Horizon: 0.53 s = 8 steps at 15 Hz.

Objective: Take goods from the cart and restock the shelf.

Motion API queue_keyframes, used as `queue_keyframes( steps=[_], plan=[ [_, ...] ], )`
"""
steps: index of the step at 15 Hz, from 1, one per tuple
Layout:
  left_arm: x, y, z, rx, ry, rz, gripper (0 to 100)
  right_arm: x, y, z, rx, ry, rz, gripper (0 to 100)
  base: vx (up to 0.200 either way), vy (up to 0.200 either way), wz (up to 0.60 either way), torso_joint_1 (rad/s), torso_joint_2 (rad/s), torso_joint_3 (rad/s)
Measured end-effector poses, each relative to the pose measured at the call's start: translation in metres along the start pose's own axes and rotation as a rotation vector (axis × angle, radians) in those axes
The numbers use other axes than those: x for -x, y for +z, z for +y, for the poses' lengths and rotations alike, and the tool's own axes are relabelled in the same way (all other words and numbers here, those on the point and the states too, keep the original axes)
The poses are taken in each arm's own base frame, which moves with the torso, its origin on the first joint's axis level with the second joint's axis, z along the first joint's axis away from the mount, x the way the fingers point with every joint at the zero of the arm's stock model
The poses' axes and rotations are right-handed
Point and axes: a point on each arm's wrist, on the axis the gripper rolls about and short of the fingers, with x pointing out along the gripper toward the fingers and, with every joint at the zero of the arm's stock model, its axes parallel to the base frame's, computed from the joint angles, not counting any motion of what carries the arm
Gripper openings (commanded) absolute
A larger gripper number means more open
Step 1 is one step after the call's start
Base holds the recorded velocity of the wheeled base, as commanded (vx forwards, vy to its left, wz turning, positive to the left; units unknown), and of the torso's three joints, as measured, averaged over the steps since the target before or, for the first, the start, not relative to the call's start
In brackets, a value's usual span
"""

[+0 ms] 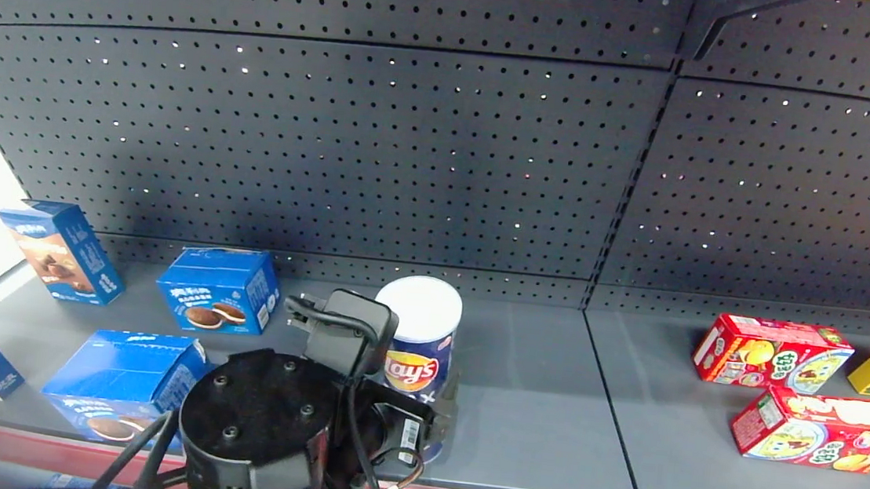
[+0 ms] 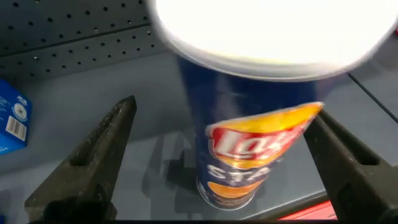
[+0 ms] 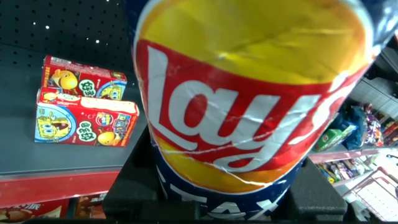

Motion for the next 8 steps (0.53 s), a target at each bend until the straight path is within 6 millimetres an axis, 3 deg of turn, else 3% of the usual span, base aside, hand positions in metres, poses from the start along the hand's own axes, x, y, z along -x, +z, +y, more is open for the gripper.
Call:
queue_keyframes(
  steps=[8],
  plan=[
    [0.018,-0.001,0.003,-0.006,-0.034,0.002,100,0.000,0.000,0.000,0.001,0.000,0.001,0,0.000,0.000,0.00,0.000,0.00,0.000]
  ],
)
